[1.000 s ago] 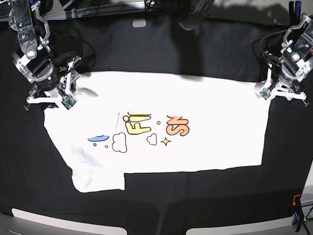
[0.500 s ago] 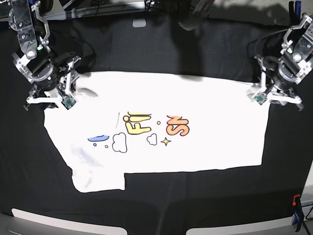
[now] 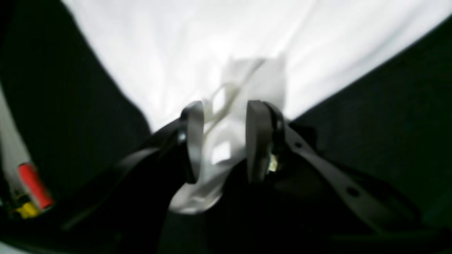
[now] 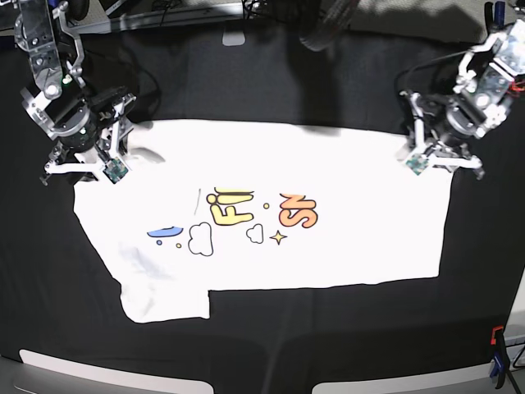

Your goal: Layout the t-shirt on the table in an organized manner, then fold the t-shirt properly

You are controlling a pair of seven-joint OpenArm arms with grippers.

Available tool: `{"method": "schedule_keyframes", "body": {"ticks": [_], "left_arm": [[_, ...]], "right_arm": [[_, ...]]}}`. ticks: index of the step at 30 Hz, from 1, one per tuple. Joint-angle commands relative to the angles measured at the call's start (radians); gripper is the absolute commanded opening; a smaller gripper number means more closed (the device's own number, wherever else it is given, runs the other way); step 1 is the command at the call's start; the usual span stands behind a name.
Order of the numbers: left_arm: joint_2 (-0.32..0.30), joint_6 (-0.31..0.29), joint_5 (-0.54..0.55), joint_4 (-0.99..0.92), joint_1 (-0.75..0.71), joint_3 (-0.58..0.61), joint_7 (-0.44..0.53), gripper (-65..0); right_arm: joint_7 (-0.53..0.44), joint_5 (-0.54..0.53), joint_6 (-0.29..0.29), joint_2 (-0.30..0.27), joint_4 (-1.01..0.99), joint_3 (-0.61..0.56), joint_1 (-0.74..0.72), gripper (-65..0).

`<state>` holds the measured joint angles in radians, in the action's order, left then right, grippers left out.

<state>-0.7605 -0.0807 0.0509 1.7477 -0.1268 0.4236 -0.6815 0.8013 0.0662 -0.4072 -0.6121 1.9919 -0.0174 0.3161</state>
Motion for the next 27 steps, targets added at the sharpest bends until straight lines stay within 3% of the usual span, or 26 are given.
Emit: {"method": "schedule_keyframes", "body": {"ticks": [1,6,14,18,27], "left_arm": [[-0.003,0.013,-0.039,0.003,0.014,-0.011,0.011,-46.0],[0.038,0.032,-0.167,-0.03,0.017,-0.011,0.042,-46.0],[0.037,0.036,-0.166,-0.095,0.029,-0.011,0.053,-46.0],[0.037,0.105,-0.167,-0.095,0.074,-0.011,0.045,-46.0],[0.036,0.107,-0.193,-0.252,0.212,-0.011,0.047,-46.0]], "right_arm": [[-0.018,0.0,0.011,-0.016,0.017,0.009,-0.008,-30.8],[-0.018,0.0,0.011,-0.016,0.017,0.009,-0.008,-30.8],[-0.018,0.0,0.011,-0.016,0.017,0.009,-0.008,-30.8],[-0.018,0.0,0.011,-0.016,0.017,0.009,-0.008,-30.8],[-0.015,0.0,0.011,-0.016,0.017,0.009,-0.008,-30.8]]}}
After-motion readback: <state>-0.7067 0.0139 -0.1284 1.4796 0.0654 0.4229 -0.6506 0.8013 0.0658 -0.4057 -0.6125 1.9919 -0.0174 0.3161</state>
